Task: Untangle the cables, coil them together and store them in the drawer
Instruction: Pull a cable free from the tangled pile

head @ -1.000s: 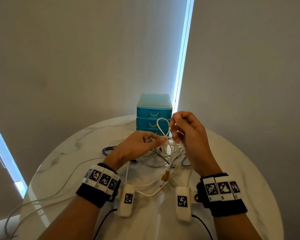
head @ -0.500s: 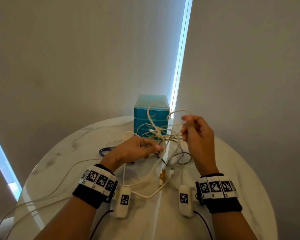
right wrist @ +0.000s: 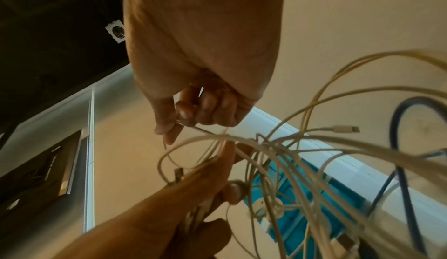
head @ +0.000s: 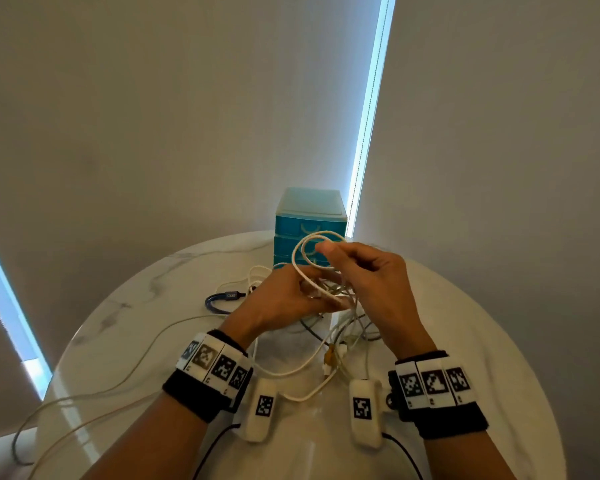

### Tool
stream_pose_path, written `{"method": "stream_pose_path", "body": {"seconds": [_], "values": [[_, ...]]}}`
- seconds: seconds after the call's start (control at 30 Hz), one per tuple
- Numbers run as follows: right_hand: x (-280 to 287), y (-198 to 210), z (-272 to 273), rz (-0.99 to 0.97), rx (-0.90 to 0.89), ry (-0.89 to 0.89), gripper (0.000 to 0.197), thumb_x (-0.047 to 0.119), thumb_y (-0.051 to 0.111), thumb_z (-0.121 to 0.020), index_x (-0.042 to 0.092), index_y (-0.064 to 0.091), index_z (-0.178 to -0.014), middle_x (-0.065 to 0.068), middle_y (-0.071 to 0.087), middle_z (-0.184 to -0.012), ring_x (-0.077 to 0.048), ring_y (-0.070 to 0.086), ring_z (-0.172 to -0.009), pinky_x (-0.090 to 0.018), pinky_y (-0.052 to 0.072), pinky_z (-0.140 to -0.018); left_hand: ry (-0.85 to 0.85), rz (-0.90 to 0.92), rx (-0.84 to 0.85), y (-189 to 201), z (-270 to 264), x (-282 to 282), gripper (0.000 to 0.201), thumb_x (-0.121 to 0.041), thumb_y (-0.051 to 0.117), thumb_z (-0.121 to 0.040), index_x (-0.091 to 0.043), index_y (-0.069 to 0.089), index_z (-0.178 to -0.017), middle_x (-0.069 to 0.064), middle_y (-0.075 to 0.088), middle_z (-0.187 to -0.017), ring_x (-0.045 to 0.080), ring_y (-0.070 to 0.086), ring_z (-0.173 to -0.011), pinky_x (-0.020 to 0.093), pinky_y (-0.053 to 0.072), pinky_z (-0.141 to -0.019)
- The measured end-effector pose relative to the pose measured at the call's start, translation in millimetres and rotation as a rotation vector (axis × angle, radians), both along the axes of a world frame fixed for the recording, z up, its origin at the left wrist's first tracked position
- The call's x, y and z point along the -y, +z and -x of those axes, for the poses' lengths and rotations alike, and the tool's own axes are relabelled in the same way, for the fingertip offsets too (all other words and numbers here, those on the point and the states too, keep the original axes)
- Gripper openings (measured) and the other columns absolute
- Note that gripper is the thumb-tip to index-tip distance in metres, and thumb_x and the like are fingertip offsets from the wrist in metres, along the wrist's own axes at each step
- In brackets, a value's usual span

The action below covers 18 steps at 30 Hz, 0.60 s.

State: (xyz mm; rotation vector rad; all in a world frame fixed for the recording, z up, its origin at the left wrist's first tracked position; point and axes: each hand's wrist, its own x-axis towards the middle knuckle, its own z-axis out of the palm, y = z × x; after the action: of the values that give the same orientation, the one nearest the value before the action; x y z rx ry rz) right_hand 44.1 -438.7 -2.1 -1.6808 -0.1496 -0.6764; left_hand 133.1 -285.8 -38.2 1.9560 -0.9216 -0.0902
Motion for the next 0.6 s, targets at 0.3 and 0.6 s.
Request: {"method": "stream_pose_path", "body": {"seconds": [0.3, 0.6], "values": [[29.2, -21.5, -22.4, -0.196, -0.369, 0.018, 0.041, 0.037, 0.071, -0.102, 0.014, 0.056, -0.133, -0.014, 0.076, -0.100, -0.021, 0.071, -0.078, -0.035, 0.062, -0.072, 0.251, 0.354, 0.013, 5.2, -5.3, -4.7, 0.024, -0.041, 0.068, -0.104, -0.025, 0.084, -0.095, -0.010, 0.081, -0.091, 0.001, 0.076, -0.090, 0.027, 0.059, -0.086], [30.8, -32.1, -22.9, 0.183, -0.223, -0.291, 0.029, 0.049, 0.072, -0.099, 0.031, 0.061, -0.120, 0.005, 0.078, -0.077, -0.005, 0.075, -0.074, -0.039, 0.064, -0.082, 0.402, 0.749, -0.459, 4.7, -25.1, -21.5, 0.037, -0.026, 0.059, -0.105, -0.016, 0.066, -0.070, 0.016, 0.052, -0.086, 0.012, 0.023, -0.042, 0.021, 0.018, -0.043]]}}
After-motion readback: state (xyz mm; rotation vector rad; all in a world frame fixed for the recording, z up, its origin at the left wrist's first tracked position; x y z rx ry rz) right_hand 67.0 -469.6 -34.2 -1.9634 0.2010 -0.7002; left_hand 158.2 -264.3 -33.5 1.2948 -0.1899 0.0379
